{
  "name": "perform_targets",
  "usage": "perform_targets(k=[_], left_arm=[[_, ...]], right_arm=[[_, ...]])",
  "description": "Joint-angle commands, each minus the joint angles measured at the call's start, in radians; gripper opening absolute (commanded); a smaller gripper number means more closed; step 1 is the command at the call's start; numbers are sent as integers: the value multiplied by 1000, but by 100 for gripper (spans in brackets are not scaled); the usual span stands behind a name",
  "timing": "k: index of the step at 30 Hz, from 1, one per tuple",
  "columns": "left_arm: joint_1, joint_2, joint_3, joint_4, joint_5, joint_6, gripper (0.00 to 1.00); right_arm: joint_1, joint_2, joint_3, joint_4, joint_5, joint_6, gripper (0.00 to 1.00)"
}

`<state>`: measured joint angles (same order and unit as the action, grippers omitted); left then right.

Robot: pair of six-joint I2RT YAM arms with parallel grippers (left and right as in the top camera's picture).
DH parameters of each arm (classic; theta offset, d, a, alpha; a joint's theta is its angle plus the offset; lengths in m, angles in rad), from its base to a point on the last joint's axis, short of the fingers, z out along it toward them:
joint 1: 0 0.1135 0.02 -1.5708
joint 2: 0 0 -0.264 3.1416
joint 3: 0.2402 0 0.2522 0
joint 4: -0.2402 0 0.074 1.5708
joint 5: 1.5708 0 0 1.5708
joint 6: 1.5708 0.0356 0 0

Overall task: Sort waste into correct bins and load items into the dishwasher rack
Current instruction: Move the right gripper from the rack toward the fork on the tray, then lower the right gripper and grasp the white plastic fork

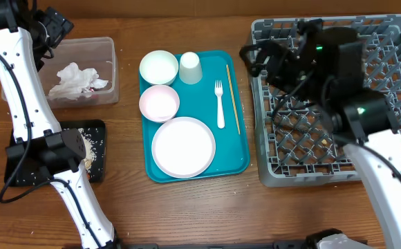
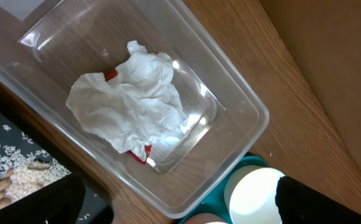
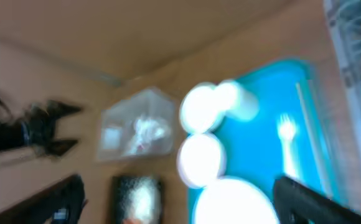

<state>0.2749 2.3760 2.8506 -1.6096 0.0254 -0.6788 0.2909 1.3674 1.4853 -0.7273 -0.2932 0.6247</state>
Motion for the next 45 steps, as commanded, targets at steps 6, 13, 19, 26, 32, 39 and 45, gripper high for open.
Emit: perform_targets(k=[6, 13, 19, 26, 32, 39, 45], left_arm=[[-7, -2, -2, -2, -7, -6, 100], [-7, -2, -2, -1, -7, -6, 100], [-7, -2, -2, -1, -7, -6, 100], [-7, -2, -2, -2, -7, -6, 100], [-7, -2, -2, -2, -7, -6, 100], [-7, -2, -2, -1, -7, -6, 100], [-7, -2, -2, -2, -7, -6, 100]], right_arm=[[191, 135, 137, -71, 504, -109, 99], [220, 369, 139, -111, 391, -129, 99], [220, 540, 139, -212, 323, -140, 99], [233, 617, 139, -191, 286, -279, 100], [261, 694, 139, -174, 332, -326, 100], [262, 756, 139, -145, 372, -326, 100], [262, 795, 139, -79, 382, -325, 97]])
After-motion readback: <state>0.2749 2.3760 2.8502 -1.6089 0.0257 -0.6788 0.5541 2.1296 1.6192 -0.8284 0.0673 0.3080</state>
